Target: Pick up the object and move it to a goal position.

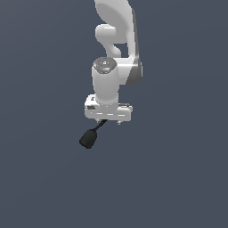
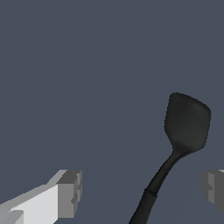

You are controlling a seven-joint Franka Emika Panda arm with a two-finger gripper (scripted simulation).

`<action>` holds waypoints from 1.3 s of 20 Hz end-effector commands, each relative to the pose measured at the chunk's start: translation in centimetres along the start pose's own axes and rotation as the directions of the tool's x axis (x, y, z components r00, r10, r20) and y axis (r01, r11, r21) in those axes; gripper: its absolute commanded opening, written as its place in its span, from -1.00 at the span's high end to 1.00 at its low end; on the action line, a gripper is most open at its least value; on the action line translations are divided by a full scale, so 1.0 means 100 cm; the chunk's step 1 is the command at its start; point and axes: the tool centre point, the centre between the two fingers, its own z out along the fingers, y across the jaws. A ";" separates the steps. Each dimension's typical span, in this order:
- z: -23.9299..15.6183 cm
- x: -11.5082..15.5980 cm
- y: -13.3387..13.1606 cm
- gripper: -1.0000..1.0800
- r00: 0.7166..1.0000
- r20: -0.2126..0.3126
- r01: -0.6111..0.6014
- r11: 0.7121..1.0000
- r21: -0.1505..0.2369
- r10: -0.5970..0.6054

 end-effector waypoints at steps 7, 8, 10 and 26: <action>0.054 -0.041 0.048 -0.92 0.969 0.017 -0.247 0.969 -0.007 0.247; 0.058 -0.045 0.053 -0.92 0.963 0.018 -0.270 0.963 -0.008 0.271; 0.066 -0.053 0.061 -0.92 0.951 0.019 -0.310 0.951 -0.012 0.310; 0.092 -0.068 0.074 -0.92 0.927 0.022 -0.374 0.927 -0.018 0.374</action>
